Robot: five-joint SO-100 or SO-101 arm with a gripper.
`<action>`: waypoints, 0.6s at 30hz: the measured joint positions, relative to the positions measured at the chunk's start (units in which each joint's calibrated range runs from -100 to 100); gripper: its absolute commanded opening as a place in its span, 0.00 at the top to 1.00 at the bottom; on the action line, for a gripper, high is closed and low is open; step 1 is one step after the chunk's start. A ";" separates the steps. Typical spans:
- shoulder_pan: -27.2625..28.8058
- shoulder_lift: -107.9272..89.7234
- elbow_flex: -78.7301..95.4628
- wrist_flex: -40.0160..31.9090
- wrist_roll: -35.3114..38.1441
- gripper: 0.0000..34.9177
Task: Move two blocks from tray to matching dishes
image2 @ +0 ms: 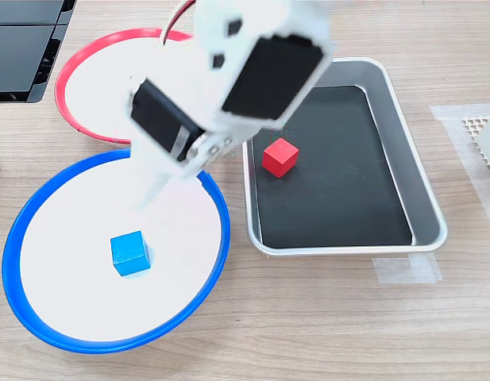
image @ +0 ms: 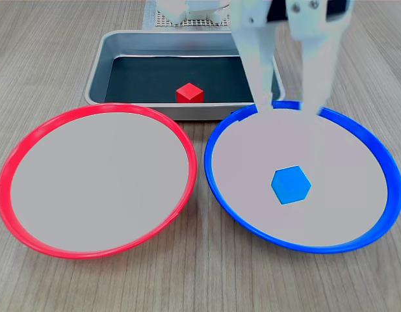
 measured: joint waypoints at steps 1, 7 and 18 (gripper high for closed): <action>1.50 -3.58 0.82 5.14 2.10 0.99; 12.21 -18.07 18.60 14.27 12.41 0.55; 15.13 -15.94 34.21 -0.16 15.63 0.54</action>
